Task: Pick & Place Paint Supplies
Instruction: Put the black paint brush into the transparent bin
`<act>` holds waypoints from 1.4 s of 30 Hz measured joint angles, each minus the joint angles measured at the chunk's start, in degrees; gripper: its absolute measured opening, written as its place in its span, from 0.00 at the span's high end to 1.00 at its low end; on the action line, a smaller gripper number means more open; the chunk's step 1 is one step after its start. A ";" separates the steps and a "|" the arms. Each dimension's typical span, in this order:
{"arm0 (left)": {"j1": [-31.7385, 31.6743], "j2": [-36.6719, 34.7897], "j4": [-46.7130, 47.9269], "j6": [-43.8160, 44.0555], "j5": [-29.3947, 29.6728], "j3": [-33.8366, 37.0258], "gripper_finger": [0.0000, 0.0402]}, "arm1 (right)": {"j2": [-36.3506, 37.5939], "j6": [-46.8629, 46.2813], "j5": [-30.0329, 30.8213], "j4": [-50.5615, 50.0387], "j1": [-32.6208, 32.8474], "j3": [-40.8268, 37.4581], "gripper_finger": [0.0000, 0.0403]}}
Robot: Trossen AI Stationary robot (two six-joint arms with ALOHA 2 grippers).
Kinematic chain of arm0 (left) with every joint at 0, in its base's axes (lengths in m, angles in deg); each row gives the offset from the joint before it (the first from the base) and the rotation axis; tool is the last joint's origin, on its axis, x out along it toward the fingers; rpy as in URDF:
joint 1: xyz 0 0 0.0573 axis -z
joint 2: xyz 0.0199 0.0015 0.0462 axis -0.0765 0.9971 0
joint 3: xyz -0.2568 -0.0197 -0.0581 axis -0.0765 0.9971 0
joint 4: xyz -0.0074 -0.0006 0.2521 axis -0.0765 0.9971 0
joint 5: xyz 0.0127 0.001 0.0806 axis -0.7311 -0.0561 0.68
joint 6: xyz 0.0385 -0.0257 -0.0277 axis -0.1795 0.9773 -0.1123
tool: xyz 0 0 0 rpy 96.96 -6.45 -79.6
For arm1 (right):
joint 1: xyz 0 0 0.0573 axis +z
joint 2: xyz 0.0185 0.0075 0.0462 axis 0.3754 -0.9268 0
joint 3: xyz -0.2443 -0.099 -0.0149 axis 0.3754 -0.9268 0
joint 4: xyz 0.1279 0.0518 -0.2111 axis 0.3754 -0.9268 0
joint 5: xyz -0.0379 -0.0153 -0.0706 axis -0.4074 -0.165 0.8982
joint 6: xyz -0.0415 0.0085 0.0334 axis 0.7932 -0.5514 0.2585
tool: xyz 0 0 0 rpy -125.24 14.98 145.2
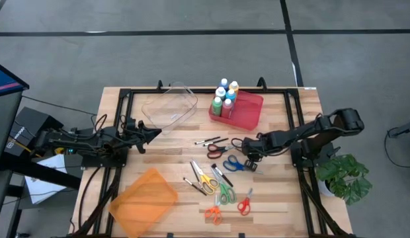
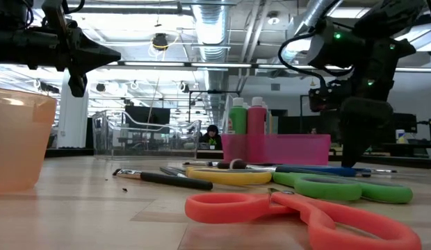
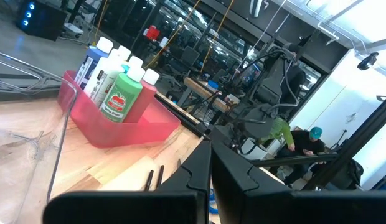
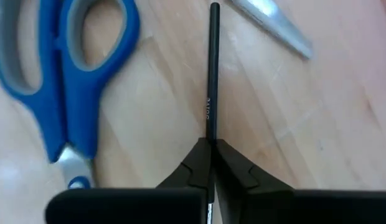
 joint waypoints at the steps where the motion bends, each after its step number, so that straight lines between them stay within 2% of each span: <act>1: 0.00 0.00 0.00 0.00 0.00 0.00 0.99 | 0.95 -0.16 -0.71 0.09 0.00 -0.16 0.99; 11: 0.02 0.00 0.00 -0.04 0.00 0.00 0.99 | 11.81 -1.95 -1.03 -1.30 0.03 -0.15 1.00; 19: 0.02 0.00 -0.01 -0.07 0.00 0.00 0.99 | 12.32 -3.15 -0.42 -4.58 -0.76 -0.11 0.99; 22: 0.02 0.00 -0.02 -0.09 0.00 0.00 0.99 | 11.46 -4.28 -2.72 -8.61 -2.38 -0.11 0.91; 26: 0.00 0.00 0.00 -0.11 0.00 0.00 0.99 | 10.82 -4.59 -6.36 -12.64 -4.02 -0.07 0.76; 30: 0.00 0.00 0.00 -0.13 0.00 0.00 0.99 | 10.92 -3.12 -7.92 -13.01 -4.17 -0.07 0.60; 33: 0.00 0.04 0.01 -0.13 0.00 0.00 0.99 | 9.71 -2.86 -7.93 -13.13 -3.59 -0.01 0.52; 37: 0.00 0.11 0.02 -0.13 0.00 0.00 0.99 | 5.87 -1.61 -7.98 -13.39 -2.67 -0.12 0.48; 42: 0.00 0.46 -0.09 -0.11 0.02 0.00 0.99 | 0.06 -1.07 -7.57 -13.47 -2.23 0.36 0.51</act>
